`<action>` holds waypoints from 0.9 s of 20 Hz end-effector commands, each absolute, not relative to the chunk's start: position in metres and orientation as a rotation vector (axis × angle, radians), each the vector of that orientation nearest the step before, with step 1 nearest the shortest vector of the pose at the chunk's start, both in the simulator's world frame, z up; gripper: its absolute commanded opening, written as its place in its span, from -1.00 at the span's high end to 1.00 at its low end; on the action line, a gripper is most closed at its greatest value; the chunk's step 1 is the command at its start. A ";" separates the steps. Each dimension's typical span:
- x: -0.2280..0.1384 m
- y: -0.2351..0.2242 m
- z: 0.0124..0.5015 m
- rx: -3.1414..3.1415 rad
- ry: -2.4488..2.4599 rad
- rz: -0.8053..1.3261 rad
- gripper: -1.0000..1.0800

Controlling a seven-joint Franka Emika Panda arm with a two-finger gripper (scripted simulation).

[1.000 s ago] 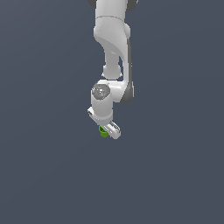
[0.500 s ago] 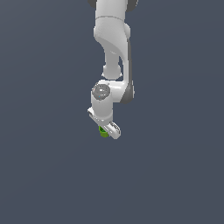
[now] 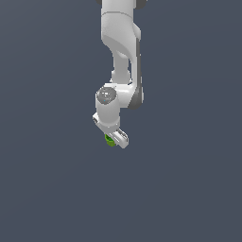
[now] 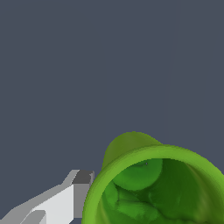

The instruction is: Pick up the object and move it to a goal position.

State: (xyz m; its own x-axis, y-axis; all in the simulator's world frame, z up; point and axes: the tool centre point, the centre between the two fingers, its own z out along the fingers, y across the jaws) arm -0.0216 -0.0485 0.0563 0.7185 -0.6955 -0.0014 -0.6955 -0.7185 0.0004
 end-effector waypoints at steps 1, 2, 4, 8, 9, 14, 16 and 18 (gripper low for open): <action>-0.024 -0.056 0.067 -2.910 1.180 -0.001 1.00; -0.026 -0.059 0.072 -2.910 1.180 -0.001 1.00; -0.030 -0.067 0.084 -2.910 1.180 -0.001 1.00; -0.038 -0.085 0.111 -2.910 1.180 0.000 1.00; -0.040 -0.088 0.117 -2.910 1.180 0.000 1.00; -0.046 -0.104 0.140 -2.910 1.180 0.000 1.00; -0.047 -0.108 0.146 -2.910 1.181 0.000 1.00; -0.048 -0.110 0.149 -2.910 1.181 0.000 1.00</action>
